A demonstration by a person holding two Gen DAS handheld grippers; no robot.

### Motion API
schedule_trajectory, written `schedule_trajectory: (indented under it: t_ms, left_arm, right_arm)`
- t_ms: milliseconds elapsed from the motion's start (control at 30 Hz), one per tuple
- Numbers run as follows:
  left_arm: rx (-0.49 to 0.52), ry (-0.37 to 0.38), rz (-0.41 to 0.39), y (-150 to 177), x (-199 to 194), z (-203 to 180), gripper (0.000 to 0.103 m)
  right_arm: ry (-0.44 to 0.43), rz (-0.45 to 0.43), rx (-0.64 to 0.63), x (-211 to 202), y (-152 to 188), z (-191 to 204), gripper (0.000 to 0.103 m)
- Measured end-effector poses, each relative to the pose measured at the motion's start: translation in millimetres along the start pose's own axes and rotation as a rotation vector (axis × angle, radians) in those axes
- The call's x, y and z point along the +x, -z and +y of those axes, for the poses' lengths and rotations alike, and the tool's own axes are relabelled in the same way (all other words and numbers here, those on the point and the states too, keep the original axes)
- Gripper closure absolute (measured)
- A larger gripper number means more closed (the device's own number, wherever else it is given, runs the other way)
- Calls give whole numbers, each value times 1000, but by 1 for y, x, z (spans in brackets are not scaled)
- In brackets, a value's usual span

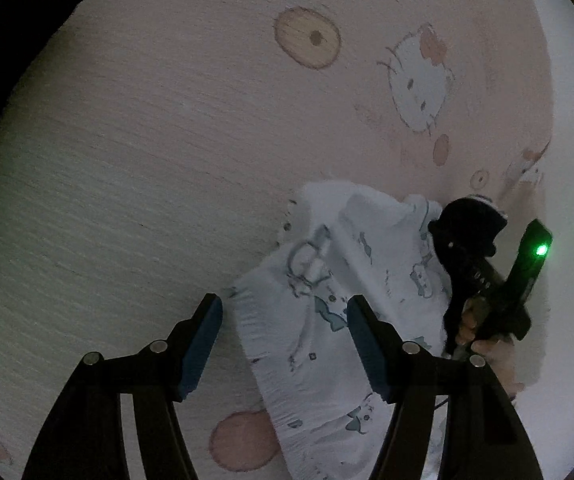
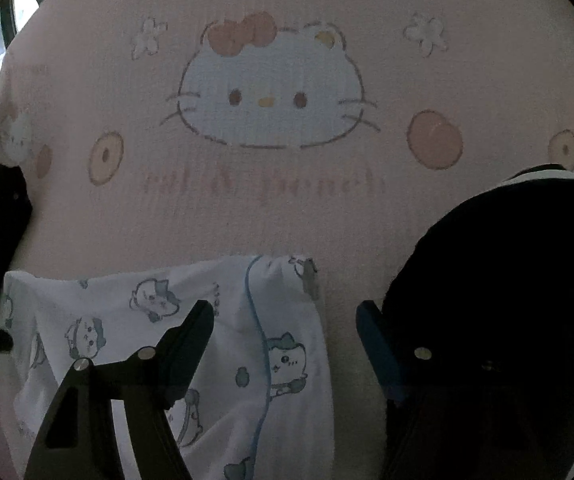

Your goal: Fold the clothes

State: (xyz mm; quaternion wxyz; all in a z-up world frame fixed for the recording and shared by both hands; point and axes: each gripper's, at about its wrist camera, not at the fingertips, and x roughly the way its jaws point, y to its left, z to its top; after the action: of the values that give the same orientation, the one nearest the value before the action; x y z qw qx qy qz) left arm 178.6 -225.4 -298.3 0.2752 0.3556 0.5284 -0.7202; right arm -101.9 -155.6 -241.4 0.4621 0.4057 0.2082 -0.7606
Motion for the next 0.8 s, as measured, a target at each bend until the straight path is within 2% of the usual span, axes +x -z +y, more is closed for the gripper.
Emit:
schedule_trajectory:
  t_ms: [33, 167, 267, 333, 367, 400, 433, 467, 533, 600, 733, 800]
  left_arm:
    - [1, -10, -6, 1, 3, -2, 46]
    - [0, -50, -42, -1, 3, 2, 74]
    - [12, -69, -52, -4, 4, 3, 82]
    - [49, -89, -69, -5, 2, -1, 83]
    - [62, -98, -82, -5, 1, -3, 83]
    - [74, -106, -96, -5, 0, -5, 84]
    - [88, -117, -106, -5, -2, -8, 84]
    - [100, -125, -114, -6, -3, -10, 84]
    - [134, -146, -125, -8, -6, -16, 84]
    - [156, -178, -143, -9, -8, -20, 84]
    - [116, -241, -167, -11, -17, -11, 84]
    - [115, -276, -171, -12, -21, -4, 84]
  right_arm:
    - [-1, -13, -6, -1, 0, 1, 30]
    - [-16, -31, -20, 1, -1, 3, 30]
    - [-14, -31, -52, 5, 0, 8, 30]
    - [-25, -10, -55, 11, 1, 9, 32]
    - [-20, 10, -48, 16, 1, 9, 37]
    - [-8, 22, -42, 21, 0, 8, 52]
    - [7, 31, -38, 25, 0, 8, 60]
    - [13, 26, -36, 26, -1, 9, 63]
    - [7, 18, -29, 25, -4, 10, 88]
    - [23, 11, -16, 23, -6, 12, 92]
    - [161, -33, -42, 18, -11, 17, 95]
    - [142, -40, -4, 17, -13, 12, 95]
